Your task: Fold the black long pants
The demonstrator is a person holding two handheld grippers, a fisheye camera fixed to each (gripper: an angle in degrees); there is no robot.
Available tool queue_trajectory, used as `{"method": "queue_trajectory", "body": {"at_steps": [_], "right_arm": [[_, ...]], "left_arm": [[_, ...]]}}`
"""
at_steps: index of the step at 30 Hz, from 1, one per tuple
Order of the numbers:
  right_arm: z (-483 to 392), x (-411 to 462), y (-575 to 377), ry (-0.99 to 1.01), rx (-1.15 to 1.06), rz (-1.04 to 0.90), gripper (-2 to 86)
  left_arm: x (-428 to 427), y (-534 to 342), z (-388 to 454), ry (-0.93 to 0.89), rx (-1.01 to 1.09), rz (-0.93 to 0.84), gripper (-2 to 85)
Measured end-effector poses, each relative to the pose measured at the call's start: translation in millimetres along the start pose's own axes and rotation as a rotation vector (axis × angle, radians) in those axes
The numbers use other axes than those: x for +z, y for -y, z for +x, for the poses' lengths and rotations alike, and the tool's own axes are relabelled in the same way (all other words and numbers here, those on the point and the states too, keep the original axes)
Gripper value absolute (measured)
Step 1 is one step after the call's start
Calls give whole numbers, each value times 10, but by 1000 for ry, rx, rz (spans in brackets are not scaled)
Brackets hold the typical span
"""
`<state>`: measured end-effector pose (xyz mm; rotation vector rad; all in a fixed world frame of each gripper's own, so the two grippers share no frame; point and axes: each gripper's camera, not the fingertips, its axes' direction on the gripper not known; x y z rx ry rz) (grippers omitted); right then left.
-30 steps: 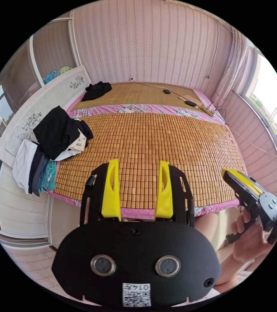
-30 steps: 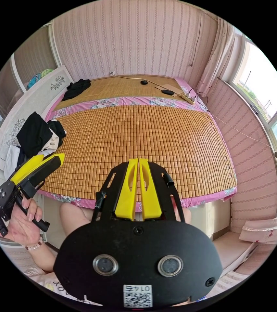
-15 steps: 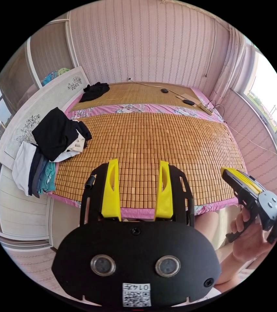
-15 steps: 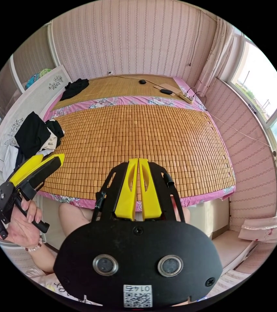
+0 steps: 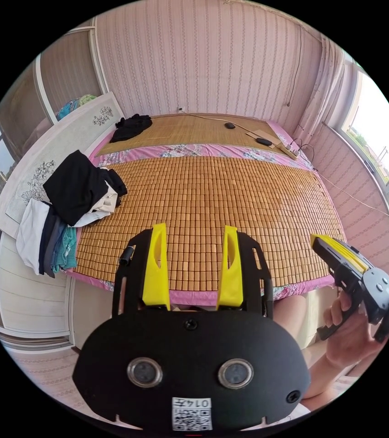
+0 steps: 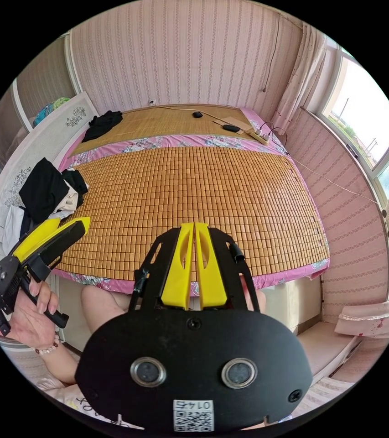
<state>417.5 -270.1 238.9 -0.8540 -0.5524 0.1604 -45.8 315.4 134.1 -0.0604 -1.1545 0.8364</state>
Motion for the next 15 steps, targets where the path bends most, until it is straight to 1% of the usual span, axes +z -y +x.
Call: {"method": "queue_trajectory", "body": {"at_steps": [15], "right_arm": [[-44,26,-12,-22,-20,-6,-10]], "left_arm": [[8,-47,80,-1,18,6,171]]}}
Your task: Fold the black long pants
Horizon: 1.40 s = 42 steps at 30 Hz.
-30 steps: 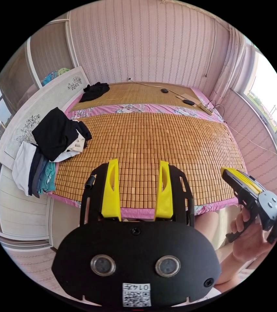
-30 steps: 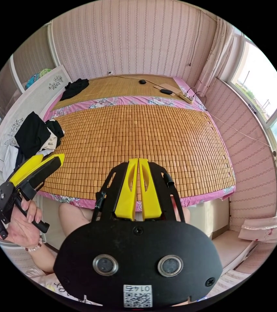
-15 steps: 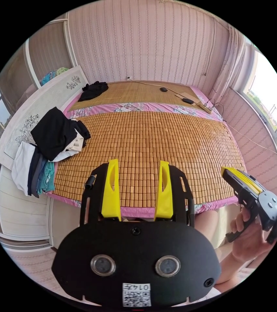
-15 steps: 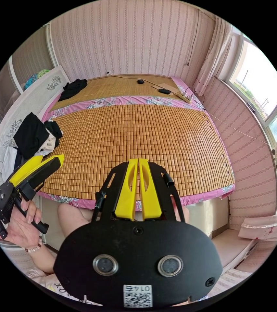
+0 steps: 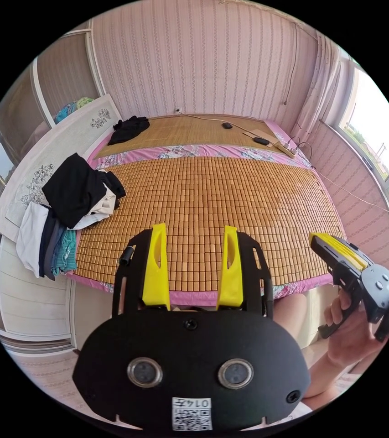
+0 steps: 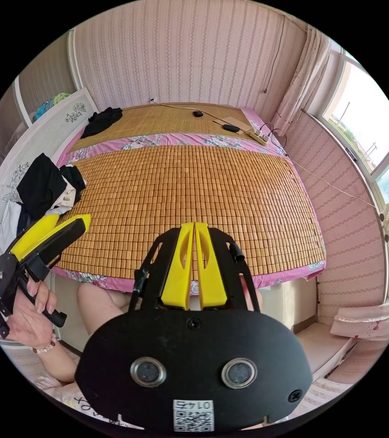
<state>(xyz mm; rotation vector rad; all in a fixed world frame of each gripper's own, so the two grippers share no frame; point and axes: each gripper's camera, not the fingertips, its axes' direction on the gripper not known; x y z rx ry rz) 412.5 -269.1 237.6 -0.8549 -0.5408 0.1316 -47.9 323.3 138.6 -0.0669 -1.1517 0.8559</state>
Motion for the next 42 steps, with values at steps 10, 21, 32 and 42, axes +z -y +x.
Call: {"method": "queue_trajectory", "body": {"at_steps": [10,21,32,42], "right_arm": [[36,-9,-32,-14,30,25,-10],[16,69,-82,-91,38,36,-9],[-80,184,-169,-67,7,46,-9],[-74,345,-272,-3,32,89,-5]], "left_arm": [[26,-69,-15,-22,5,16,168],[66,-142,-57,-32,18,39,168],[227,-241,-92,-27,10,54,167],[435,-315,-221,-40,-20,60,165]]}}
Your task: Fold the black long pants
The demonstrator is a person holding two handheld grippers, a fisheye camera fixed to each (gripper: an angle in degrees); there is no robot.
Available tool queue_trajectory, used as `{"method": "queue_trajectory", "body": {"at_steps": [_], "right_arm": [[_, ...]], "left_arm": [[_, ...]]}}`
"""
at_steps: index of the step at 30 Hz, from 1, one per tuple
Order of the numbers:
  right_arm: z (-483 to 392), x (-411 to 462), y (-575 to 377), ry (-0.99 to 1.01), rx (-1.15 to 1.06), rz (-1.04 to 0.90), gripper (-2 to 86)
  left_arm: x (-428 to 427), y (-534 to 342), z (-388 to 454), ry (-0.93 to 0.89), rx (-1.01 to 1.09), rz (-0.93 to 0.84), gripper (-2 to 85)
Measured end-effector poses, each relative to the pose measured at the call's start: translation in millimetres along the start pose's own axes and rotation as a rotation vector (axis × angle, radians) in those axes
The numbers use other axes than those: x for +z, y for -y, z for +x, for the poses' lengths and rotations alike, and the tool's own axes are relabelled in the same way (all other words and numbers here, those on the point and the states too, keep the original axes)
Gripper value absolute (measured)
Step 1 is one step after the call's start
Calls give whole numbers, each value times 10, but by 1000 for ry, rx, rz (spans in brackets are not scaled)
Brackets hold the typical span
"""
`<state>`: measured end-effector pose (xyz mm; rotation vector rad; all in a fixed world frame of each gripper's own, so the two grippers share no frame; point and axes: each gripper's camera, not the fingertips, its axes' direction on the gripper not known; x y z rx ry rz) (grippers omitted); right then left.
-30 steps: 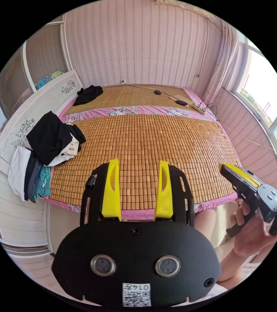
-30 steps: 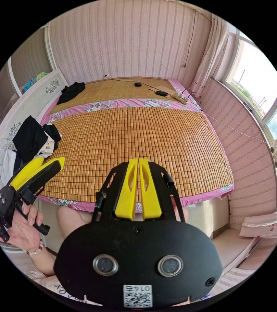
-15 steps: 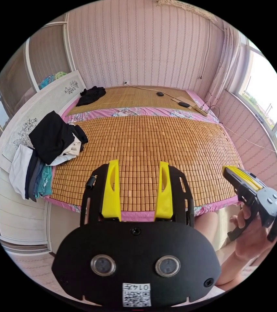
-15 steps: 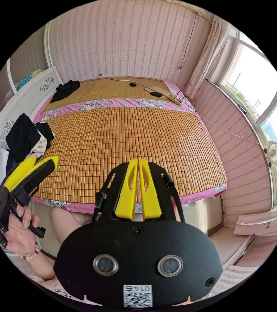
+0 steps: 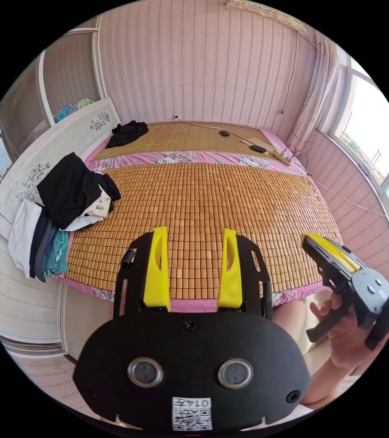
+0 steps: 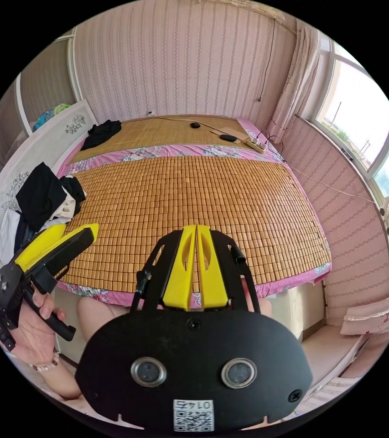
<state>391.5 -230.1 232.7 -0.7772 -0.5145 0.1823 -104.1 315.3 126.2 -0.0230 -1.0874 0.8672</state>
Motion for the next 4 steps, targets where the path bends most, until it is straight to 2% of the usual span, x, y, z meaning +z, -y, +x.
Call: {"method": "queue_trajectory", "body": {"at_steps": [4], "right_arm": [[27,73,-41,14,18,30,-4]], "left_arm": [[70,-37,-34,-2,-1,7,163]]}}
